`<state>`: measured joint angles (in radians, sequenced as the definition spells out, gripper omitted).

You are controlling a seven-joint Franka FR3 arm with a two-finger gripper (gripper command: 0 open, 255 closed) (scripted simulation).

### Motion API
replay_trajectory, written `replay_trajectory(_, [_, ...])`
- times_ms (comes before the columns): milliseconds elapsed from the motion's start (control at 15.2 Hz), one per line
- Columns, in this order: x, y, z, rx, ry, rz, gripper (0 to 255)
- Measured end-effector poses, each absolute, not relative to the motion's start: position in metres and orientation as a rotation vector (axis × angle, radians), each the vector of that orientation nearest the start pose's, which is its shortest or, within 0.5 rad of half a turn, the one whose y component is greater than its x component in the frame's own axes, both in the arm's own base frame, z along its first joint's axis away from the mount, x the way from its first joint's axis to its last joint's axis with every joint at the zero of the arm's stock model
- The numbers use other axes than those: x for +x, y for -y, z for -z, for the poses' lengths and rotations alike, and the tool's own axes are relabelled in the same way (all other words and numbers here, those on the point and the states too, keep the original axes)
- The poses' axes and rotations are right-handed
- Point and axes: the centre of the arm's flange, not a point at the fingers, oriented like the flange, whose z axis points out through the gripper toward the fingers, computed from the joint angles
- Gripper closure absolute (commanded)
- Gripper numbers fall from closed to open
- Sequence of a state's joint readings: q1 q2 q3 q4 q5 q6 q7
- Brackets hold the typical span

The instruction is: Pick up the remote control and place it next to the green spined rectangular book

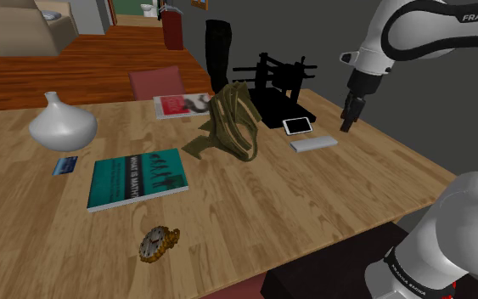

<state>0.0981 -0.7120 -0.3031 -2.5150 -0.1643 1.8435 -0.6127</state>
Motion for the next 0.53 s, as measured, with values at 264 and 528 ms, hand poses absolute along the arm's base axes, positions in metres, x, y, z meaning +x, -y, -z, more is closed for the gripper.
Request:
replay_trajectory(264, [0.362, 0.124, -0.467, -2.952, 1.025, 0.044, 0])
replay_trajectory(528, [0.390, 0.147, -0.430, -2.875, 1.250, 0.036, 0])
